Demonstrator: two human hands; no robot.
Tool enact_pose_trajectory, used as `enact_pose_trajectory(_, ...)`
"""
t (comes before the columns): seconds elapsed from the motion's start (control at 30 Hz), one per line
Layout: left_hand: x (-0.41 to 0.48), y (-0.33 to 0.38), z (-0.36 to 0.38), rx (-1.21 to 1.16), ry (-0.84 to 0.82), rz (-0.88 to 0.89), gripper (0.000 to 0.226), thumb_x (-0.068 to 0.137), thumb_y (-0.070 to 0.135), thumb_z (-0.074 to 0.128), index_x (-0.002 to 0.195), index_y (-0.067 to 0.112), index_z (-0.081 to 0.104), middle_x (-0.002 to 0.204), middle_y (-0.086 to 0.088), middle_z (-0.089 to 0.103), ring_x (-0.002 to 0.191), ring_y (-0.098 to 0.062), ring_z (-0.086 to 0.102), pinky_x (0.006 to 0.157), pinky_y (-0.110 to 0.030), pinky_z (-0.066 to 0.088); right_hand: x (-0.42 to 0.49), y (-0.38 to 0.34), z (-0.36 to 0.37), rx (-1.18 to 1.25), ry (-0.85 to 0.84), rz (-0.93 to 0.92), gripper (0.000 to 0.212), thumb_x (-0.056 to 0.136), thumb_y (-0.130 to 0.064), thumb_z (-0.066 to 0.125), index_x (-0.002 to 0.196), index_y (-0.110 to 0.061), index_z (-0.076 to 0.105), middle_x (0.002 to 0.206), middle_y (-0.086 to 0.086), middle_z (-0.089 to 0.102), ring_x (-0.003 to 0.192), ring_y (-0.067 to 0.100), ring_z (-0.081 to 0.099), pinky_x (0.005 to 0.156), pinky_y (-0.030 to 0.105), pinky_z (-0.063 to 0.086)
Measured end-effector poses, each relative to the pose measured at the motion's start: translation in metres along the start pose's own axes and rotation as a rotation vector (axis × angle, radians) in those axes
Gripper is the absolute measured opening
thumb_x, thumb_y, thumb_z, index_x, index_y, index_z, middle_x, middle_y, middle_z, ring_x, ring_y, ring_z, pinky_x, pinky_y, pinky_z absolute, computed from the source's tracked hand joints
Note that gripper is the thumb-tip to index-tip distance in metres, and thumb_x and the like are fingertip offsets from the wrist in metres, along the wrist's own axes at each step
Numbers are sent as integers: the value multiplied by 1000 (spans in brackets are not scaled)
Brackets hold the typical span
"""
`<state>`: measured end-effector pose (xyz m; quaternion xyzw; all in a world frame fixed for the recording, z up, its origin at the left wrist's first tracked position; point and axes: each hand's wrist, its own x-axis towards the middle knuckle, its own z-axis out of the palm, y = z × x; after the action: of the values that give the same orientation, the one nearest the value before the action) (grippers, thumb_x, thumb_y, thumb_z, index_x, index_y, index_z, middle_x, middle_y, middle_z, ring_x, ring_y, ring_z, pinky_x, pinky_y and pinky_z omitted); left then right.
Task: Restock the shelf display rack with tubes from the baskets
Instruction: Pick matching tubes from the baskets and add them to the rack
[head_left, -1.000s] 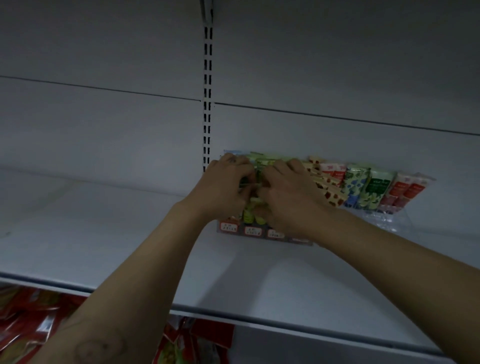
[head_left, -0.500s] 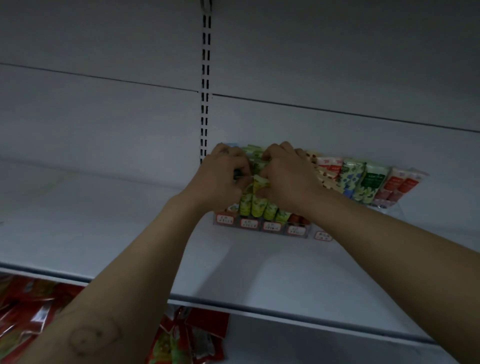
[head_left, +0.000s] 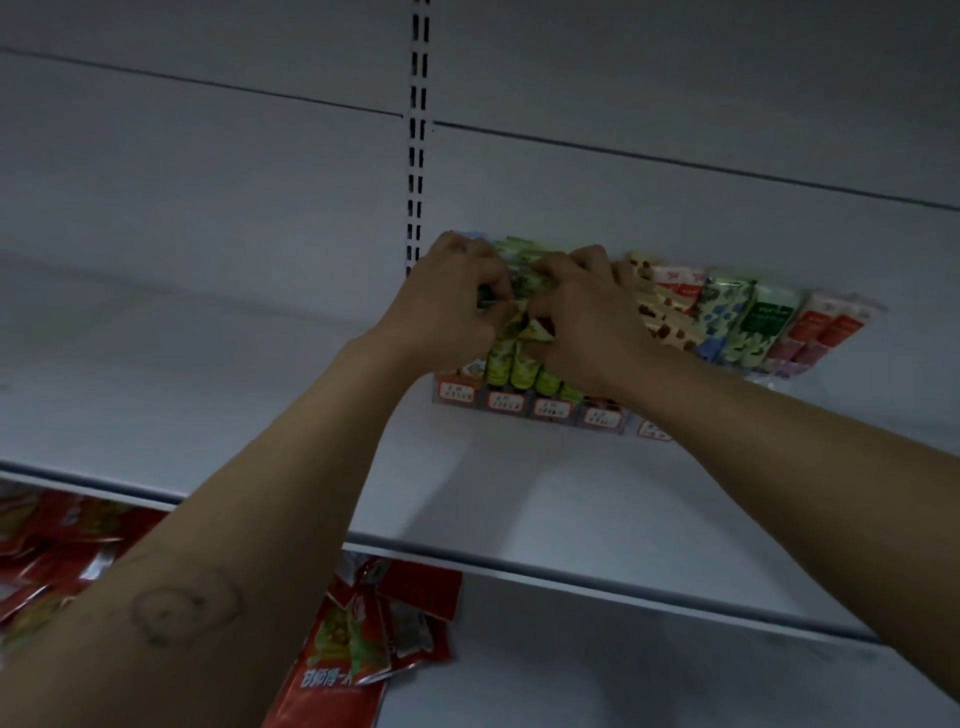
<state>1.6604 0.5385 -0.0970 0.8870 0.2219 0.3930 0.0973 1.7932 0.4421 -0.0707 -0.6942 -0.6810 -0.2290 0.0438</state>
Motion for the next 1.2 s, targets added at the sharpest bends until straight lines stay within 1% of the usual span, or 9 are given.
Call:
enact_pose_trajectory(0.1, 0, -1, 1, 14, -1, -16, 11, 81, 25, 62, 72, 25, 55, 88, 1, 61, 99, -18, 44, 88, -33, 37, -2, 2, 3, 29, 29, 3, 23, 81, -42, 69, 89, -21, 70, 144, 2, 40, 129, 29, 26, 102, 44, 22)
enact_pose_trajectory(0.23, 3, -4, 1, 9, -26, -1, 8, 78, 32, 57, 73, 28, 54, 85, 2, 61, 99, -23, 49, 90, -34, 37, 3, 4, 2, -83, 9, 0, 43, 82, -49, 65, 114, -21, 67, 140, 1, 43, 126, 28, 29, 102, 42, 20)
enact_pose_trajectory(0.4, 6, -7, 0, -20, -46, -3, 18, 78, 38, 57, 66, 41, 45, 82, 9, 56, 97, -18, 46, 89, -24, 32, 12, 4, -6, -132, -49, -21, 44, 79, -52, 66, 106, -17, 69, 130, 5, 45, 123, 28, 34, 105, 45, 22)
enact_pose_trajectory(0.5, 6, -9, 2, -4, -42, -4, 14, 79, 36, 59, 69, 36, 51, 81, 8, 58, 96, -21, 49, 90, -30, 35, 15, 6, -8, -86, -96, -31, 43, 78, -52, 68, 103, -16, 69, 134, 6, 41, 122, 29, 34, 104, 45, 23)
enact_pose_trajectory(0.6, 3, -8, 3, -1, -29, -7, 12, 81, 31, 62, 73, 30, 54, 82, 7, 57, 98, -22, 49, 90, -28, 34, 14, 6, -5, -59, -99, -27, 45, 79, -50, 68, 105, -14, 68, 133, 7, 40, 121, 30, 35, 101, 43, 25)
enact_pose_trajectory(0.8, 2, -6, 1, 16, -35, -20, 13, 84, 24, 65, 75, 27, 56, 84, 5, 56, 103, -20, 44, 87, -25, 32, 15, 4, -3, -33, -116, -23, 38, 81, -44, 69, 105, -14, 70, 139, 8, 34, 123, 30, 33, 103, 43, 24)
enact_pose_trajectory(1.03, 3, -6, 2, 10, -34, -5, 13, 81, 27, 62, 71, 30, 55, 79, 6, 59, 94, -18, 47, 88, -29, 36, 13, 1, 5, -59, -131, -14, 33, 81, -37, 69, 107, -17, 68, 149, 7, 26, 132, 29, 29, 109, 47, 21)
enact_pose_trajectory(1.1, 5, -7, 1, 16, -40, 1, 13, 82, 27, 62, 71, 28, 57, 79, 6, 59, 94, -17, 46, 87, -27, 35, 10, 1, 9, -71, -135, -12, 32, 81, -35, 68, 108, -18, 68, 150, 6, 24, 134, 28, 27, 112, 48, 17)
enact_pose_trajectory(1.2, 5, -9, 0, 31, -31, -13, 12, 84, 24, 64, 74, 26, 58, 83, 6, 59, 98, -14, 41, 84, -19, 28, 12, 2, 11, -95, -107, -38, 39, 80, -41, 67, 110, -16, 67, 148, 8, 27, 133, 29, 29, 112, 48, 17)
